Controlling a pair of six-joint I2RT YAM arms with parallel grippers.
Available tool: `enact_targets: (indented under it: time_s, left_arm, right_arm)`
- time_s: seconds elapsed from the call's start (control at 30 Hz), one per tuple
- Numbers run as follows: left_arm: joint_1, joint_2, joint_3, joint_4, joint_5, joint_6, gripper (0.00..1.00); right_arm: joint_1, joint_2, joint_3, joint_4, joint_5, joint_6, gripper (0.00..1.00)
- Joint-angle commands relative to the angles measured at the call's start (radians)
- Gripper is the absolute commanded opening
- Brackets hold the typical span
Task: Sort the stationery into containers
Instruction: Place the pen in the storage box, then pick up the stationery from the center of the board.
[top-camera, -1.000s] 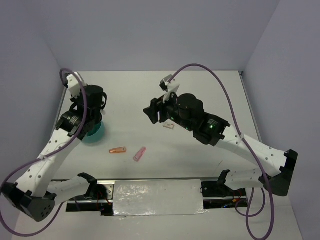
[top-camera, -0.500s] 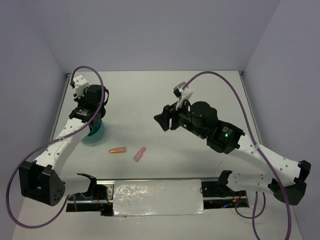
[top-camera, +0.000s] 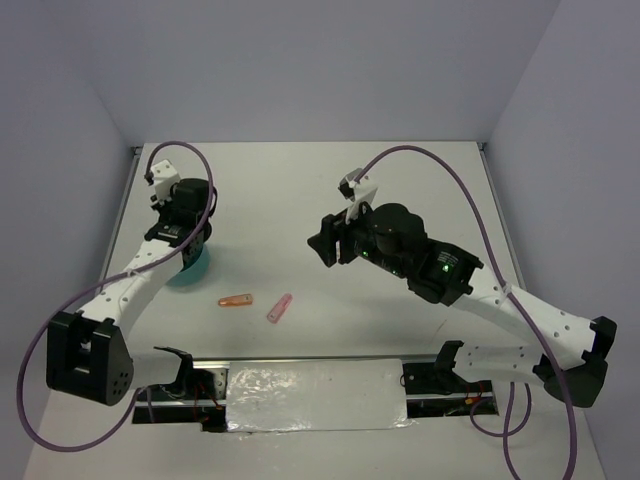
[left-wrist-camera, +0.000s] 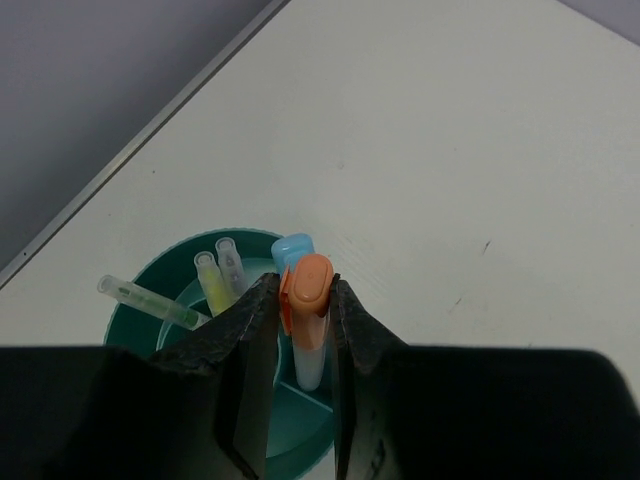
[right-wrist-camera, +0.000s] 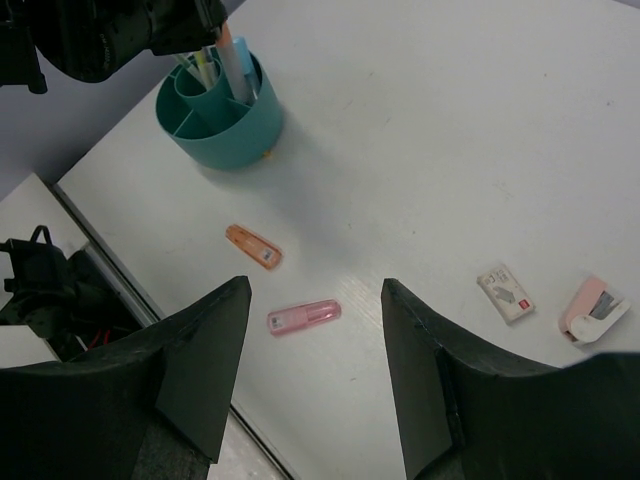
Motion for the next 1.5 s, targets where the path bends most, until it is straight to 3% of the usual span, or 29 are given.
enact_targets:
  time_s: [0.0, 0.13, 0.33, 0.53, 0.7, 0.9, 1.1, 1.47]
  left_arm:
    - [0.007, 0.001, -0.015, 0.044, 0.007, -0.025, 0.21]
    - [0.007, -0.034, -0.055, 0.047, 0.025, -0.036, 0.63]
    - [0.007, -0.137, -0.002, -0.025, 0.084, -0.038, 0.98]
    - [0.006, -0.191, 0.165, -0.136, 0.229, 0.004, 0.99]
    - [0.006, -0.194, 0.322, -0.345, 0.430, -0.017, 0.99]
    - [0.006, -0.264, 0.308, -0.497, 0.581, -0.013, 0.99]
    - [-0.002, -0.350, 0.242, -0.606, 0.699, 0.024, 0.99]
    - [-0.016, -0.395, 0.190, -0.683, 0.742, 0.035, 0.99]
  right_arm:
    - [-0.004, 0.006, 0.046, 0.002, 0.001, -0.008, 0.63]
    - [-0.004, 0.012, 0.052, 0.009, 0.003, -0.007, 0.63]
    - [-0.002, 0.035, 0.054, 0.027, 0.007, -0.001, 0.63]
    - [-0.077, 0.128, 0.060, 0.015, -0.066, 0.068, 0.67]
    - [-0.142, 0.375, 0.205, -0.247, 0.064, 0.220, 0.67]
    - [-0.165, 0.637, 0.356, -0.537, 0.191, 0.410, 0.72]
    - [-0.220, 0.731, 0.339, -0.534, 0.168, 0.528, 0.78]
    - [-0.312, 0.908, 0.391, -0.456, 0.109, 0.510, 0.80]
